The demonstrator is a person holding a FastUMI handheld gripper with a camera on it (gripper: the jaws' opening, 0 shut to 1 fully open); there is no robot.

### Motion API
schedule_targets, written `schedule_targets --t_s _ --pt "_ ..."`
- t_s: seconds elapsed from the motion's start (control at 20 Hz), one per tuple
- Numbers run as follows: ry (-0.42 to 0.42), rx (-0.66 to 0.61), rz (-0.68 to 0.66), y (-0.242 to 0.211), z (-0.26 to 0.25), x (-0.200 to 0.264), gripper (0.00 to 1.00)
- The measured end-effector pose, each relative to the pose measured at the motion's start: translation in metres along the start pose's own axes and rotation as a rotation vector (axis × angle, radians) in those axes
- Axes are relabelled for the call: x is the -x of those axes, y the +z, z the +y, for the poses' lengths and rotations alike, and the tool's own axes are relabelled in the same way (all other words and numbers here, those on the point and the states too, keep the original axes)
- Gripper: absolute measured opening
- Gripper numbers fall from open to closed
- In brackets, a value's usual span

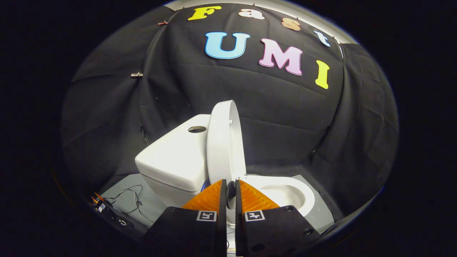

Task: Open the toilet lid.

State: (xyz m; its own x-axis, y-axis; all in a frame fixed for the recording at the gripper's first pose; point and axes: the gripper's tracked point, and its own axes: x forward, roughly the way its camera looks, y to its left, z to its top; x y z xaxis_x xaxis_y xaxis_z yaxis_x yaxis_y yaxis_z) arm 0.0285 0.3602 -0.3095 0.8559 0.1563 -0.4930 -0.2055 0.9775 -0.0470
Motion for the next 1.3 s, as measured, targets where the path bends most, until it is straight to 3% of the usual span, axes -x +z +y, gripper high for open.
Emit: schedule_targets --t_s 0.35,0.45,0.65,1.3 --pt "-0.013 -0.011 -0.048 0.012 -0.003 0.002 0.13" --pt "0.005 0.000 -0.079 0.021 0.002 0.006 0.19" --pt "0.038 0.049 -0.073 0.017 0.010 0.010 1.00" --pt "0.083 -0.039 -0.182 0.073 -0.033 0.056 0.99"
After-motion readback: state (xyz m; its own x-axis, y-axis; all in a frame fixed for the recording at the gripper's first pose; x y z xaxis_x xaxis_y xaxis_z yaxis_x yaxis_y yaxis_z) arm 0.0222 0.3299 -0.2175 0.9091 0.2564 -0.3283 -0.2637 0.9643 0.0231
